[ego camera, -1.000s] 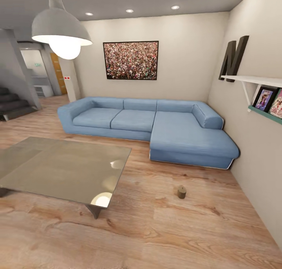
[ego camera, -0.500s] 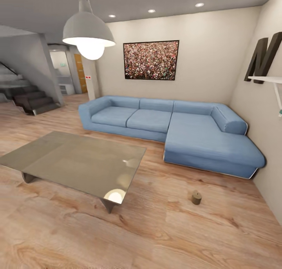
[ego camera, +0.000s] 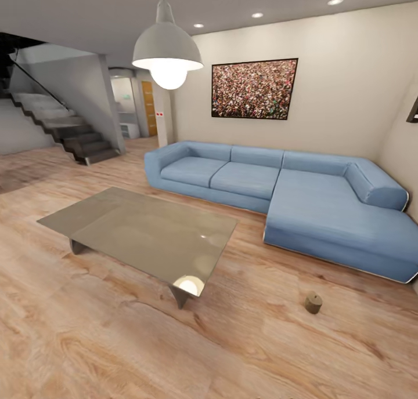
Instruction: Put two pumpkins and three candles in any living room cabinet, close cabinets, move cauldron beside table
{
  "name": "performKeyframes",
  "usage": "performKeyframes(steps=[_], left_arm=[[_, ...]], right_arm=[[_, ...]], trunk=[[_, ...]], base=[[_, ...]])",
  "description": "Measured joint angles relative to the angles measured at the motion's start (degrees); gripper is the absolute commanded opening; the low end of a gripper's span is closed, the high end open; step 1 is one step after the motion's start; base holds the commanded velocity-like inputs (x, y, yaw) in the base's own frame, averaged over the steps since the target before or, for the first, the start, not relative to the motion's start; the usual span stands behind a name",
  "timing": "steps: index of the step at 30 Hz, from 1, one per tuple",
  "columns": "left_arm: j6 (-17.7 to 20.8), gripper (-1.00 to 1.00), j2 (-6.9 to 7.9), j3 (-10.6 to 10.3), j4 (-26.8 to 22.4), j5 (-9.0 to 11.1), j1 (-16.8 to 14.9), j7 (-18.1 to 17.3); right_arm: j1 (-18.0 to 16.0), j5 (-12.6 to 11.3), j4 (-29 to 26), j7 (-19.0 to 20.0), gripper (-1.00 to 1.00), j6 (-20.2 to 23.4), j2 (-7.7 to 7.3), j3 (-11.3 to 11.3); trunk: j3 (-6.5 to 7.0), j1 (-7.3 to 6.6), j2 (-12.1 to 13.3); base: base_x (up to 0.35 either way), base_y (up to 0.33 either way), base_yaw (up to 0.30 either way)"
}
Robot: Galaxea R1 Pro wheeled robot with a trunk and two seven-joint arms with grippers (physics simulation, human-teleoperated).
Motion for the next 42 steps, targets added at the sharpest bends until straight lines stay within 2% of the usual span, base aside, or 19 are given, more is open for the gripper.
performKeyframes(steps=[14,22,42], left_arm=[[-0.54,1.00,-0.05,-0.34,-0.01,-0.10,0.00,-0.01],[-2.95,1.00,-0.04,-0.37,-0.01,-0.10,0.00,-0.01],[-3.16,1.00,0.02,-0.39,-0.01,-0.17,0.00,-0.01]], right_arm=[[0.01,0.08,0.01,0.00,1.00,0.00,0.09,0.08],[0.00,0.08,0.01,0.00,1.00,0.00,0.16,0.08],[0.00,0.08,0.01,0.00,1.00,0.00,0.18,0.08]], trunk=[[0.00,-0.02,0.00],[0.00,-0.02,0.00],[0.00,-0.02,0.00]], base=[[-0.161,-0.164,0.276],[-0.009,-0.020,0.276],[0.000,0.000,0.274]])
